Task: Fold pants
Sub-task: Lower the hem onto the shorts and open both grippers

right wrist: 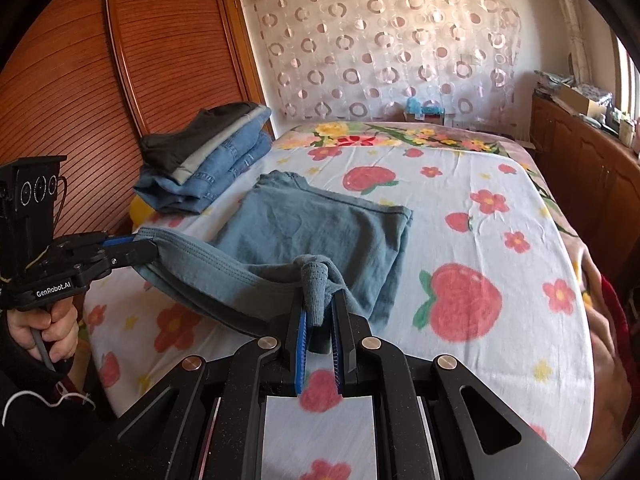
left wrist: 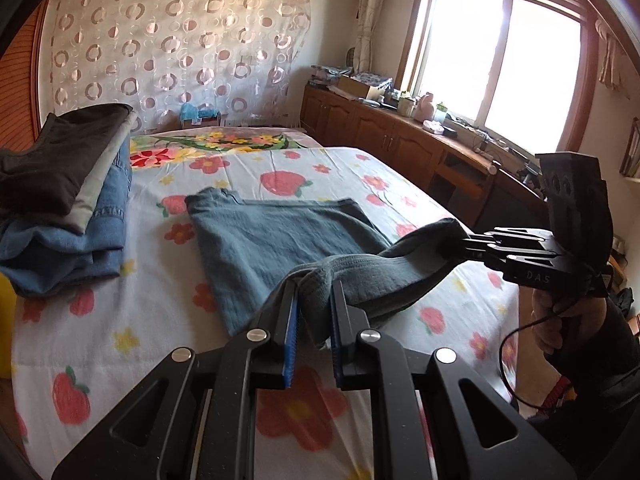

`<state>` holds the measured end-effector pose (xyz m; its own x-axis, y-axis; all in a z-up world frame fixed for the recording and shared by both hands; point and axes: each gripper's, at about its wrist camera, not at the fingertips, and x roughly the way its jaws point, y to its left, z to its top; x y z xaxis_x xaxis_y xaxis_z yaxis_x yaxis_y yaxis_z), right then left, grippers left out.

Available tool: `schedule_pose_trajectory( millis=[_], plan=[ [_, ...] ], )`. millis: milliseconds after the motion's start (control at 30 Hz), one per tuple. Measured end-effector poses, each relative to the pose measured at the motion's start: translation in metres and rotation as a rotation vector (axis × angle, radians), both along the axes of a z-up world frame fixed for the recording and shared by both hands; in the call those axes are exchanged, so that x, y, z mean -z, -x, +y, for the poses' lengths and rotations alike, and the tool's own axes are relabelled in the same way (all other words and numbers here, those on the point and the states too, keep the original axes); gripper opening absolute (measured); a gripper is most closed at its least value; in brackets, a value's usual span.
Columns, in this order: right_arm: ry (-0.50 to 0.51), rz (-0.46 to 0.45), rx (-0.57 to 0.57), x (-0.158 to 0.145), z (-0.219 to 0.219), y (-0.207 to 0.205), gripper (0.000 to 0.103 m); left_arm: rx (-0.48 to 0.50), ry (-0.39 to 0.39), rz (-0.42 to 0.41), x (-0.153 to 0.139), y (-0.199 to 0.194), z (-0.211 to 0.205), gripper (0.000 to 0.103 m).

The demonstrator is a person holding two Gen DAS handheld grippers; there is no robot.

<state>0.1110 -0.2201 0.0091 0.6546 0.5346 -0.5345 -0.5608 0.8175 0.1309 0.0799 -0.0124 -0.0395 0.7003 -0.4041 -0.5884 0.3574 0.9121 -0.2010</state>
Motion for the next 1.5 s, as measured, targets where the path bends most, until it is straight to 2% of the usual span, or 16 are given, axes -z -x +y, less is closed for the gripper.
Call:
schedule_pose_trajectory(
  millis=[200, 667, 900, 1167, 1367, 1500],
  plan=[
    [-0.022, -0.010, -0.002, -0.008, 0.002, -0.023, 0.010, -0.015, 0.013, -0.008, -0.004, -0.020, 0.003, 0.015],
    [-0.036, 0.003, -0.001, -0.008, 0.009, -0.066, 0.010, -0.022, -0.037, -0.007, -0.010, -0.061, 0.000, 0.015],
    [-0.016, 0.031, -0.006, -0.001, 0.019, -0.087, 0.010, -0.036, -0.049, 0.033, 0.001, -0.082, 0.004, 0.015],
    [-0.003, 0.022, -0.008, -0.007, 0.031, -0.112, 0.010, -0.045, -0.045, 0.032, 0.000, -0.104, 0.008, 0.015],
    [0.020, 0.060, -0.002, 0.007, 0.039, -0.132, 0.010, -0.044, -0.052, 0.086, 0.016, -0.122, 0.010, 0.015],
    [0.028, 0.074, 0.007, 0.010, 0.041, -0.139, 0.010, -0.043, -0.055, 0.111, 0.023, -0.129, 0.012, 0.022]
  ],
)
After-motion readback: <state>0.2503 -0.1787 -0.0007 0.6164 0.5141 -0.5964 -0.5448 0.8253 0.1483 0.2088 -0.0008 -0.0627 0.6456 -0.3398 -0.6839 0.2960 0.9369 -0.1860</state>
